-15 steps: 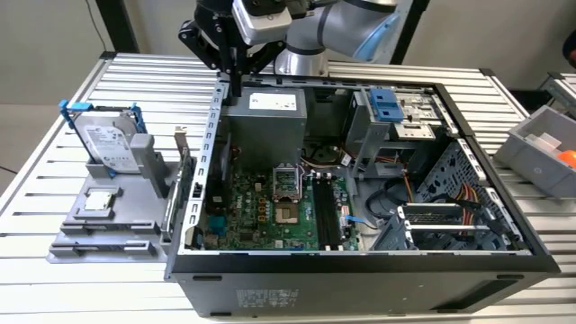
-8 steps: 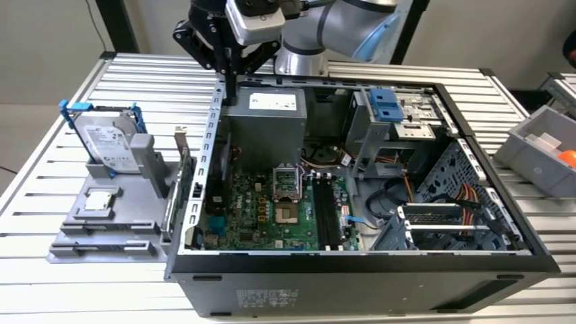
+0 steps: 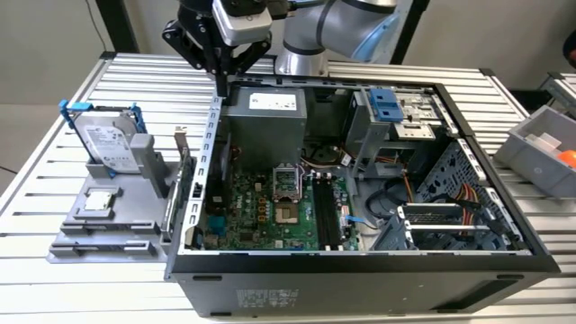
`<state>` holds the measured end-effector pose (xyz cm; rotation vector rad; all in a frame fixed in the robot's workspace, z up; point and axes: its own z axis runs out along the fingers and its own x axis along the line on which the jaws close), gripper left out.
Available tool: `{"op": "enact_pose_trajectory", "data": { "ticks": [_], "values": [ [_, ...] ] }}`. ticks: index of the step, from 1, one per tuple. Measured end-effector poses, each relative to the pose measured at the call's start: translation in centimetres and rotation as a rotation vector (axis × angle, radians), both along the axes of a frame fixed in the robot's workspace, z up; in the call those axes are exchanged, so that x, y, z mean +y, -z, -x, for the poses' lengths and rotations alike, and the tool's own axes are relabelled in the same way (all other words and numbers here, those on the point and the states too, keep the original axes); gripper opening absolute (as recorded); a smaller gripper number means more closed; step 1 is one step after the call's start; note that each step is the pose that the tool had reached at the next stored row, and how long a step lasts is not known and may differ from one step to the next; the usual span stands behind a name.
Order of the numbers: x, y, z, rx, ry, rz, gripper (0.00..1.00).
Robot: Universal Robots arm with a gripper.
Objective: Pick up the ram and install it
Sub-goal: 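Reach for the ram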
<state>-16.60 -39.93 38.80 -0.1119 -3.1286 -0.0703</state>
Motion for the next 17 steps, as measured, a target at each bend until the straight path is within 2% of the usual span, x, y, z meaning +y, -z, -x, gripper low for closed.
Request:
{"op": "enact_pose_trajectory", "data": {
  "ticks": [17],
  "values": [
    [0.00,0.04,1.84,0.0006,-0.002,0.0000,0.00]
  ]
}}
